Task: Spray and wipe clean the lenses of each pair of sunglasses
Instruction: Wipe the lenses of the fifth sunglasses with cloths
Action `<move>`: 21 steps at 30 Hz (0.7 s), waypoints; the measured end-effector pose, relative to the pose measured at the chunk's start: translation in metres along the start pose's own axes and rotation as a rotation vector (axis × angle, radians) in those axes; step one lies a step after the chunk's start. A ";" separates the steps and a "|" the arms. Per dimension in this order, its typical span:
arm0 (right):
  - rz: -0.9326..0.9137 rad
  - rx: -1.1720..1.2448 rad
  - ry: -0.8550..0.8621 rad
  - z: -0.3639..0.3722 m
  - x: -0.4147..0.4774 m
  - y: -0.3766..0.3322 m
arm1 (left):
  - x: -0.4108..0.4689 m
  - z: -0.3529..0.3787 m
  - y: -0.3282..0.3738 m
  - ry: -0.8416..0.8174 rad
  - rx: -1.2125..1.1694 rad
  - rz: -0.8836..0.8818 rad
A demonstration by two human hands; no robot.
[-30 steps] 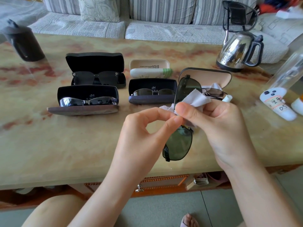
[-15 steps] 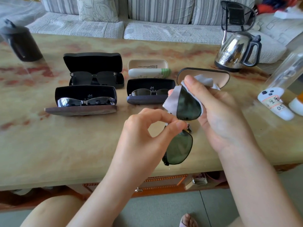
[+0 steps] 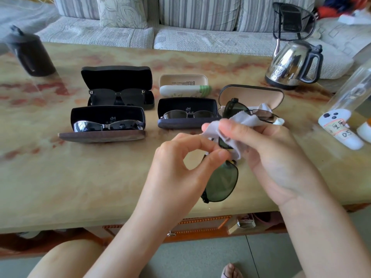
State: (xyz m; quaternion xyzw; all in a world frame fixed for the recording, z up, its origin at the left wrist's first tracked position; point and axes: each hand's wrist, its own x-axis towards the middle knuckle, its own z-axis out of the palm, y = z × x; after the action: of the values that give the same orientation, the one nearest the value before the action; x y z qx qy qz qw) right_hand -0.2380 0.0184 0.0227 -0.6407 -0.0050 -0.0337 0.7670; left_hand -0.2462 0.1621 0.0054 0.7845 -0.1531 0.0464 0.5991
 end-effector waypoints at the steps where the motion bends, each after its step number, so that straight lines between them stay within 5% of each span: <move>1: 0.029 0.030 -0.014 0.001 0.001 -0.002 | 0.000 0.001 0.001 -0.005 0.004 0.001; 21: 0.045 0.066 0.149 -0.012 0.021 -0.006 | -0.001 0.003 -0.006 0.040 -0.068 -0.037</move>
State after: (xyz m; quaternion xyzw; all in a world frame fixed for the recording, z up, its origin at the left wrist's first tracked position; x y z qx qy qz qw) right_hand -0.2179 0.0051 0.0276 -0.6107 0.0654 -0.0640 0.7865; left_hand -0.2453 0.1613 -0.0013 0.7654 -0.1281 0.0460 0.6290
